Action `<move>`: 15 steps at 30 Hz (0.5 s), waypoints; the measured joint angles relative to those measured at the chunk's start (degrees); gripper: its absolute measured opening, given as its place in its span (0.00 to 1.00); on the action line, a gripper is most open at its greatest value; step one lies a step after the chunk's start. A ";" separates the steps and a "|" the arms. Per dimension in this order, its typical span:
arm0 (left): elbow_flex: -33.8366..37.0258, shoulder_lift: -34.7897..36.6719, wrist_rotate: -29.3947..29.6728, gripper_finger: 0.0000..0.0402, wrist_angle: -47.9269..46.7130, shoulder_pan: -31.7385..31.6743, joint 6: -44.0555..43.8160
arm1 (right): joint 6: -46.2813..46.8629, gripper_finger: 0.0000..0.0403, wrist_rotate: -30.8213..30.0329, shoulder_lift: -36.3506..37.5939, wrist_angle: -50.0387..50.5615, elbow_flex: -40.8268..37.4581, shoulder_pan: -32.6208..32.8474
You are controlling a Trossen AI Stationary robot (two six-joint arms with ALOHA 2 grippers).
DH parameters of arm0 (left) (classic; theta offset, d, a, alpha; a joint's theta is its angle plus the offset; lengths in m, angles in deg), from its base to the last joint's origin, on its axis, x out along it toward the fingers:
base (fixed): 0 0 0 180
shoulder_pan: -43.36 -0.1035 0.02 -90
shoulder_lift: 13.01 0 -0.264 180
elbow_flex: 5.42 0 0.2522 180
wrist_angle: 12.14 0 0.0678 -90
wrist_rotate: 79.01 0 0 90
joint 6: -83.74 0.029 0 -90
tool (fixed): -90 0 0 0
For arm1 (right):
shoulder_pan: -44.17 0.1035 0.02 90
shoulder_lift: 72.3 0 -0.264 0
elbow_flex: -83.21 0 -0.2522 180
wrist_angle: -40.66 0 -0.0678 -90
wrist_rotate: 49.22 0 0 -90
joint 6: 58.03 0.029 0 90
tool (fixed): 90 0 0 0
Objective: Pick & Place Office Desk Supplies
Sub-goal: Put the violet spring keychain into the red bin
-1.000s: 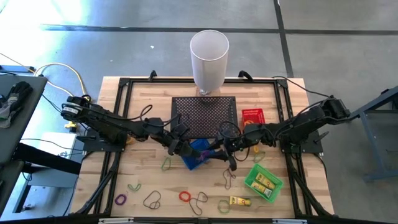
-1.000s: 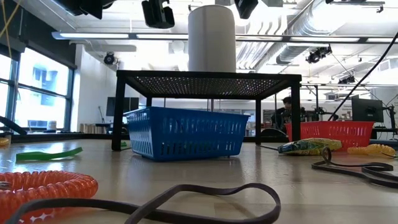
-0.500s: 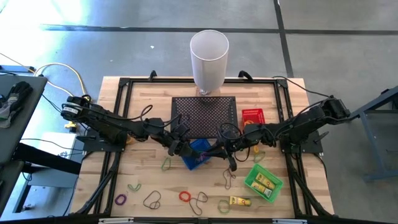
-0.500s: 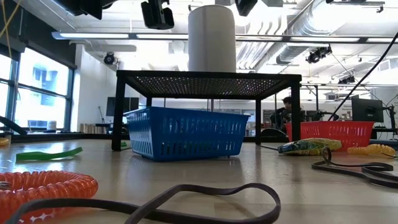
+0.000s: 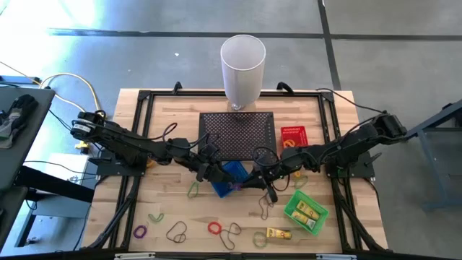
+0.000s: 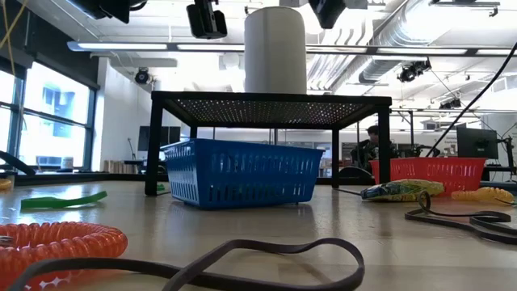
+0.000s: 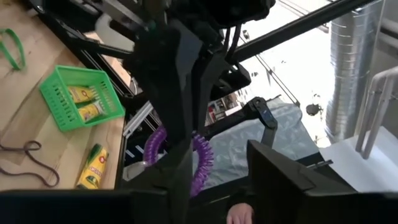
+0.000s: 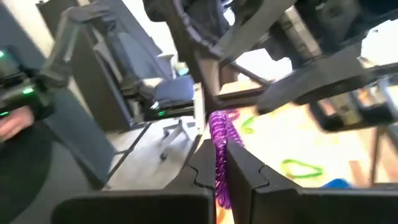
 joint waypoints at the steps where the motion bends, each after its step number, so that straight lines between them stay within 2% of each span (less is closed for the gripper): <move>1: 0.00 0.01 0.00 0.39 0.00 0.00 0.00 | 0.66 0.01 0.13 0.22 0.87 0.00 0.36; 6: 0.00 0.01 -0.30 0.41 0.00 -0.72 -0.11 | 4.87 0.01 0.25 3.49 10.83 -0.02 2.28; 9: 0.00 0.01 -0.52 0.41 0.02 -1.27 -0.17 | 5.72 0.01 -1.55 6.58 20.31 -0.01 3.39; 15: 0.00 0.00 -1.15 0.41 0.04 -1.25 -0.17 | 10.64 0.01 -14.20 14.73 39.92 -0.04 9.82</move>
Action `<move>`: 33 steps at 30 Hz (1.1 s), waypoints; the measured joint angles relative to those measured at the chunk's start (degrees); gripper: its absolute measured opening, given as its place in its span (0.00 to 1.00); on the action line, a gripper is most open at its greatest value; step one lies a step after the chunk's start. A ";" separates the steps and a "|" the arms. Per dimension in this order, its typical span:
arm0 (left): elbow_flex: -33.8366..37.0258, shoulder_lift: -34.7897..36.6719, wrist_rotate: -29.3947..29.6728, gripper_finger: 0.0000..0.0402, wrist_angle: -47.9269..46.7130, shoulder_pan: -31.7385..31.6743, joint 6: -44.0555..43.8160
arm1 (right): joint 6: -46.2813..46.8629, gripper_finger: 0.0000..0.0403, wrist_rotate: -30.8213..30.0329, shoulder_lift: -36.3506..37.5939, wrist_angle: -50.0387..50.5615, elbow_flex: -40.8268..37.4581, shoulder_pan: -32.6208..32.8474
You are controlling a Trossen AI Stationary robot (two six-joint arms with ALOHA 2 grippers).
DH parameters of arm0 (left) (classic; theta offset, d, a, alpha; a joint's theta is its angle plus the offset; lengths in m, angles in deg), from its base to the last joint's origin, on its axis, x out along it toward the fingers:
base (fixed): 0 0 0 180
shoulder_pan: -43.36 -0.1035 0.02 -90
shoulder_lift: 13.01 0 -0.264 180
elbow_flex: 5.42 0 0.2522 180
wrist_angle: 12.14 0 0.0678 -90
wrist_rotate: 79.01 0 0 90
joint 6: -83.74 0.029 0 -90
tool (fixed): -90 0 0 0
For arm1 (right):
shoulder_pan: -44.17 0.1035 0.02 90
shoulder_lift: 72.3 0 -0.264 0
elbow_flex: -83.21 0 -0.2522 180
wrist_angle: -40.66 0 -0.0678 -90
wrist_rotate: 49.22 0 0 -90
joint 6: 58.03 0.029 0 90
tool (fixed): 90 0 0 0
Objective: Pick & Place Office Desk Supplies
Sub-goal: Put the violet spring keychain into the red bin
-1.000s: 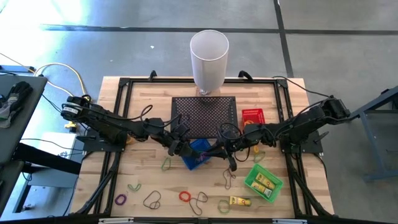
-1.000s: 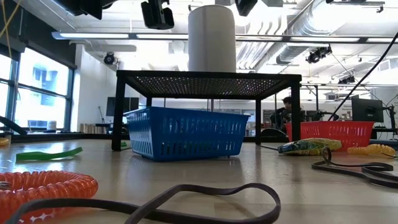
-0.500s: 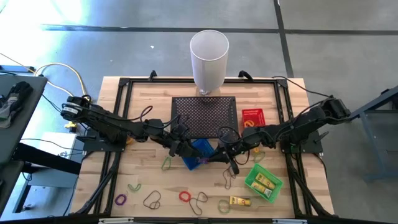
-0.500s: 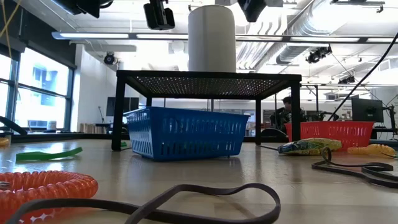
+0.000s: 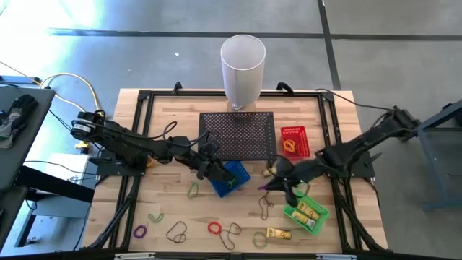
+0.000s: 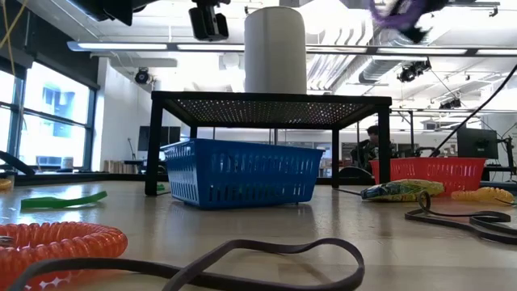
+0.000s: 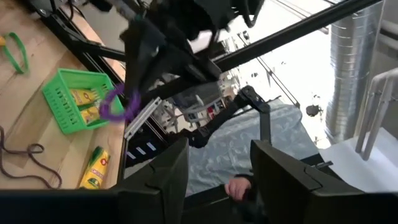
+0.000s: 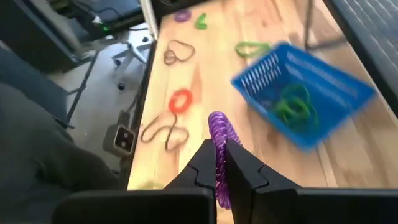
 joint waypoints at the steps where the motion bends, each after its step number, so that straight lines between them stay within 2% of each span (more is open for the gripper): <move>1: 0.00 0.00 -0.44 0.41 0.14 0.00 0.00 | 1.92 0.01 -1.64 1.42 2.43 -0.01 1.22; 9: 0.00 0.02 -3.20 0.41 0.79 0.00 0.00 | 25.19 0.01 -12.51 10.70 28.71 0.06 11.38; 15: 0.00 0.02 -4.61 0.41 0.99 0.00 0.67 | 43.47 0.01 -20.98 11.44 48.27 0.04 12.36; 20: 0.00 0.02 -4.65 0.42 1.21 -0.37 0.61 | 50.81 0.01 -28.88 10.28 56.42 0.04 7.72; 25: 0.00 0.02 -4.63 0.42 1.23 -0.37 0.57 | 51.33 0.01 -34.82 10.21 57.40 0.02 0.29; 29: 0.00 0.02 -4.63 0.42 1.21 -0.37 0.15 | 51.16 0.01 -34.09 8.53 57.03 -0.81 -6.07; 33: 0.00 0.02 -4.63 0.42 1.21 -0.32 0.09 | 50.40 0.01 -27.77 6.73 53.45 -4.96 -10.74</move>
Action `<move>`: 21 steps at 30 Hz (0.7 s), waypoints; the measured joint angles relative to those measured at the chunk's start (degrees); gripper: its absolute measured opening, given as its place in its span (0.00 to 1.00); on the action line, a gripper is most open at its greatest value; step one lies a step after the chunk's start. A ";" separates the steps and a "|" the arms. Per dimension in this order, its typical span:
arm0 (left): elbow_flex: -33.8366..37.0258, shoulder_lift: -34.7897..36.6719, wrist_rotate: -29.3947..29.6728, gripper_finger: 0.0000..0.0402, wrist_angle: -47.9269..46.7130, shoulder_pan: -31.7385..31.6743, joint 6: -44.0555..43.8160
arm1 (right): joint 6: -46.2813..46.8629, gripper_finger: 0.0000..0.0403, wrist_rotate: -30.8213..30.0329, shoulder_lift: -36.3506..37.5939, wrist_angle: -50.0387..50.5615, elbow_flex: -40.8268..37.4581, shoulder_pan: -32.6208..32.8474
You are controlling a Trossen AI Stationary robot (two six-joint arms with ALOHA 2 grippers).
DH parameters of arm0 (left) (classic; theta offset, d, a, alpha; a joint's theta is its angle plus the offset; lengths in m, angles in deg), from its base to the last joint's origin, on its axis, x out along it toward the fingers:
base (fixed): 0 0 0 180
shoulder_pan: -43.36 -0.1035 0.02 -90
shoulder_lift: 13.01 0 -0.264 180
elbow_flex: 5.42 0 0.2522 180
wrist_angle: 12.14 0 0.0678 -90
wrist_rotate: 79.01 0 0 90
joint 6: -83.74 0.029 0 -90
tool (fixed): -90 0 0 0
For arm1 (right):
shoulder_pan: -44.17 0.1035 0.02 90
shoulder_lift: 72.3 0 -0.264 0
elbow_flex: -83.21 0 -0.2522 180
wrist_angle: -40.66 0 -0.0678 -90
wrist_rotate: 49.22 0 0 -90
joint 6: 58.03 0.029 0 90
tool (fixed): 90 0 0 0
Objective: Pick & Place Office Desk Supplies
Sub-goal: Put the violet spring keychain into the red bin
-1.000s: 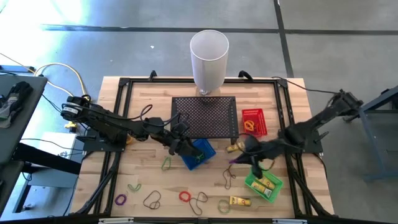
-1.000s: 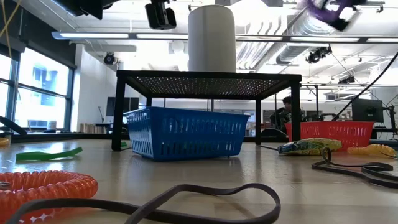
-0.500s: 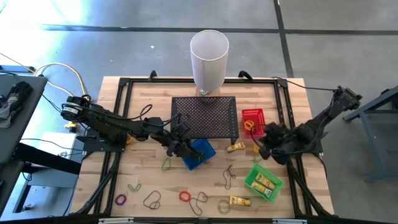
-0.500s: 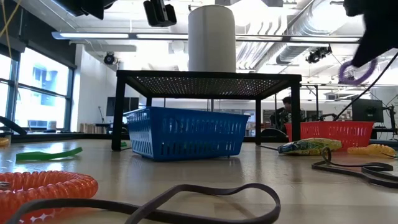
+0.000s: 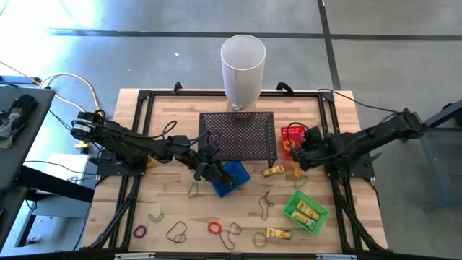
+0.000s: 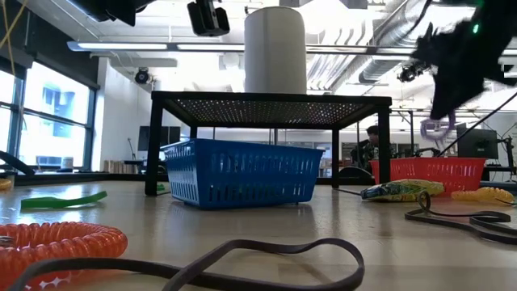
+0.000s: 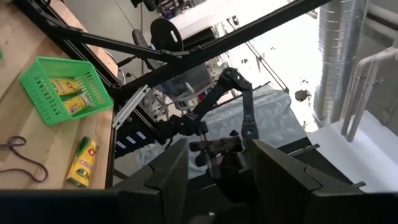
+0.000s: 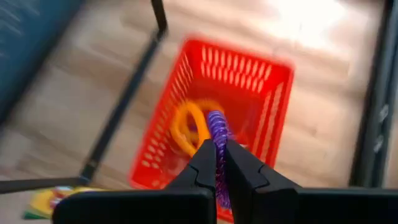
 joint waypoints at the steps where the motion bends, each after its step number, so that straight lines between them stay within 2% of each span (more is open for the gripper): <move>1: 0.00 0.00 0.00 0.42 0.00 0.11 -0.07 | -0.43 0.01 1.42 -0.39 -1.67 -1.31 -0.69; 6: 0.00 0.00 -0.37 0.42 0.00 0.23 -0.07 | -2.12 0.03 2.00 -1.34 -12.56 -6.30 -3.06; 12: 0.00 0.00 -0.37 0.42 -0.26 0.27 0.13 | -3.82 0.08 2.64 -1.93 -15.31 -7.95 -5.93; 16: 0.00 0.00 -0.35 0.42 -0.48 0.75 0.09 | -4.23 0.18 2.96 -2.32 -15.51 -7.92 -6.16; 21: 0.00 0.00 -0.53 0.42 -0.60 0.91 0.07 | -3.99 0.35 1.61 -2.24 -15.52 -7.92 -6.16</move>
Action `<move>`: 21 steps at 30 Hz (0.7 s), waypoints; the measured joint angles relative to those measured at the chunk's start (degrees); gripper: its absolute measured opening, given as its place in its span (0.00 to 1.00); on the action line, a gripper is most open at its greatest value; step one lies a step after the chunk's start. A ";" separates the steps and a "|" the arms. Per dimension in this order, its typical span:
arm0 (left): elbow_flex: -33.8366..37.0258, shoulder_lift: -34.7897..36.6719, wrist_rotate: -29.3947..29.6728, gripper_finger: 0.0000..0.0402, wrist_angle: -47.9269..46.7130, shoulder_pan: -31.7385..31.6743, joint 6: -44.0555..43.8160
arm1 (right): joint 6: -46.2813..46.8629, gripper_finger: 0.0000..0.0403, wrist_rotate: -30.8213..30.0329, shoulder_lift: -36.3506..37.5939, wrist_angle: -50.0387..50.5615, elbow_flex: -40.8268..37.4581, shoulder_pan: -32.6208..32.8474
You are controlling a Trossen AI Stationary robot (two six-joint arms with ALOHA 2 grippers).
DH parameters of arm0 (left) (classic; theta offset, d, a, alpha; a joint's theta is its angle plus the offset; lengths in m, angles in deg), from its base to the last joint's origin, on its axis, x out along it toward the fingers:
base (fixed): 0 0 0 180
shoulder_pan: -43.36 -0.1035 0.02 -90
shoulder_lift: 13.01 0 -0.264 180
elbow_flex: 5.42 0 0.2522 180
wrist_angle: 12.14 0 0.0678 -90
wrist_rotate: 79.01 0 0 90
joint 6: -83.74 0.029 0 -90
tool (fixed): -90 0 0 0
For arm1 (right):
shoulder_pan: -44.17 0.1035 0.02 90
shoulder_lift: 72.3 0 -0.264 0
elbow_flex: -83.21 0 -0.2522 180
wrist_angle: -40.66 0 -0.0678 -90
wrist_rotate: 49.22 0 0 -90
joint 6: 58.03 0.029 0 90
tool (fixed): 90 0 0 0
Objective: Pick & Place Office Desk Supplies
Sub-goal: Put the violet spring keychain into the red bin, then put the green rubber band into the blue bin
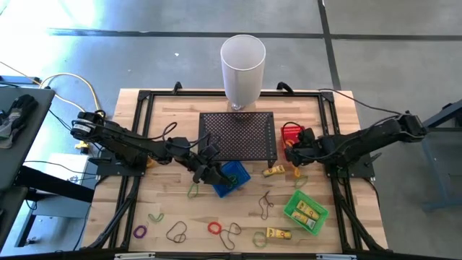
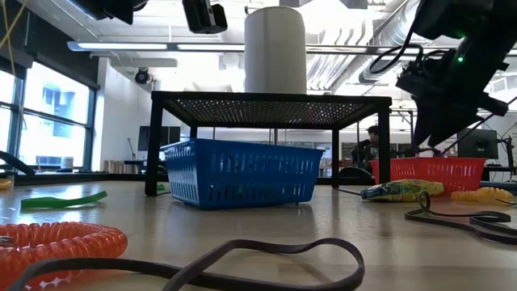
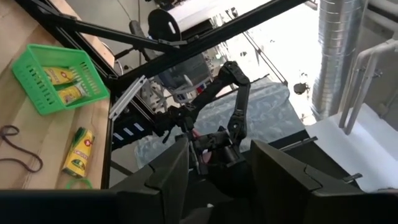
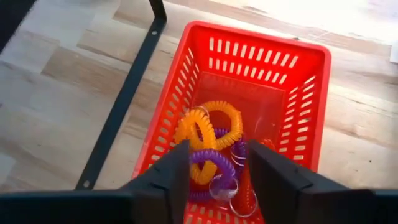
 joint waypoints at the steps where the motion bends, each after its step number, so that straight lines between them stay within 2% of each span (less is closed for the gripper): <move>1: 0.00 0.00 0.01 0.42 -0.02 0.00 -0.01 | 0.02 0.39 -0.22 0.02 0.02 0.00 0.02; 4: 0.00 0.00 0.01 0.42 0.00 0.00 -0.09 | 0.62 0.47 1.09 0.41 0.04 0.10 0.00; 8: 0.00 0.00 -0.30 0.42 0.12 -0.02 -0.16 | 2.83 0.52 7.41 1.77 -0.06 2.43 -0.61; 11: 0.00 0.00 -0.34 0.42 0.13 -0.02 -0.15 | 1.52 0.52 15.53 2.89 -0.06 4.41 -0.85; 17: 0.00 0.00 -0.32 0.42 -0.09 -0.02 1.42 | 0.38 0.50 38.82 3.67 -0.39 5.25 -0.23; 19: 0.00 0.00 -0.32 0.42 -0.33 -0.02 2.14 | 1.53 0.50 43.46 3.59 -0.44 5.25 0.87; 21: 0.00 0.00 -0.32 0.42 -0.33 -0.02 2.34 | 4.09 0.49 45.29 3.22 -0.24 5.25 2.35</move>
